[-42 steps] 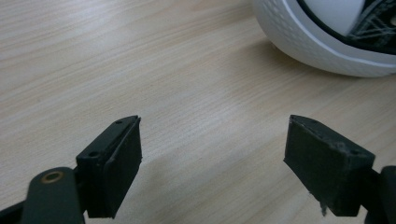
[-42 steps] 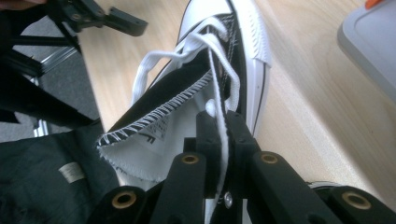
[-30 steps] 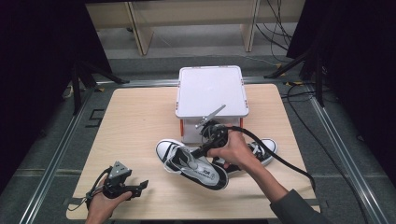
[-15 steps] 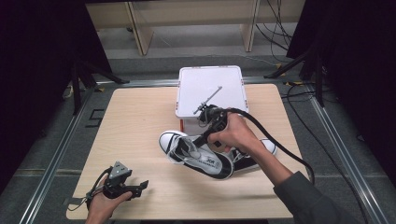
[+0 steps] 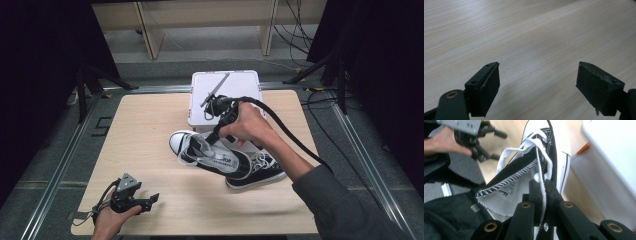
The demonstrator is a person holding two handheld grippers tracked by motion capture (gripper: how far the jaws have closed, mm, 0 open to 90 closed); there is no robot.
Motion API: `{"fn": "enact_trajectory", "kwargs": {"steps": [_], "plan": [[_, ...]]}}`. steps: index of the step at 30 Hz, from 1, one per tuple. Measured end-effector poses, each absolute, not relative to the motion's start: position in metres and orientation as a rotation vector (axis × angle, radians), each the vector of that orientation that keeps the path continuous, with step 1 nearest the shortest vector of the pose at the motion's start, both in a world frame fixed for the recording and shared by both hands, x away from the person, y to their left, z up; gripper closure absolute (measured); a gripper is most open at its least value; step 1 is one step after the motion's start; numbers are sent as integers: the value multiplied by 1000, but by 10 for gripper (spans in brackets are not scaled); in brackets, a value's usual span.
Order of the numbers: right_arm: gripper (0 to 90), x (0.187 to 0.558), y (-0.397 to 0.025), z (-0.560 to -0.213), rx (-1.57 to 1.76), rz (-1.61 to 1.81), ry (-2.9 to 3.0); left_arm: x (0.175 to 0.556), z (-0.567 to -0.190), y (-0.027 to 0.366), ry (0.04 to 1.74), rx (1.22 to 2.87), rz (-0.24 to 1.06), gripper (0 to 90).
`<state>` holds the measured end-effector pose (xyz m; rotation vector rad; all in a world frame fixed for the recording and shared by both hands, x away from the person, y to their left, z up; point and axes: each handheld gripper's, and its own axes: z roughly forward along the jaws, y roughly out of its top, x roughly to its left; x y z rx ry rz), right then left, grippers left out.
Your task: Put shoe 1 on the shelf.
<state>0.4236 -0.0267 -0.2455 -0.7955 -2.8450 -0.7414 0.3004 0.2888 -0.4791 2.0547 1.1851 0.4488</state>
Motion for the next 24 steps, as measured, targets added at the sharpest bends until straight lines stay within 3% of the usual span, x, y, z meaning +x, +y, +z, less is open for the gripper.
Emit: {"fn": "enact_trajectory", "kwargs": {"steps": [8,24], "plan": [[871,452,-10,-210,-885,-900,-2834,300,-479,289,1185,2057,443,185],[871,538,-18,-202,-1353,-1056,-2732,300,-479,288,1183,2042,425,184]]}}
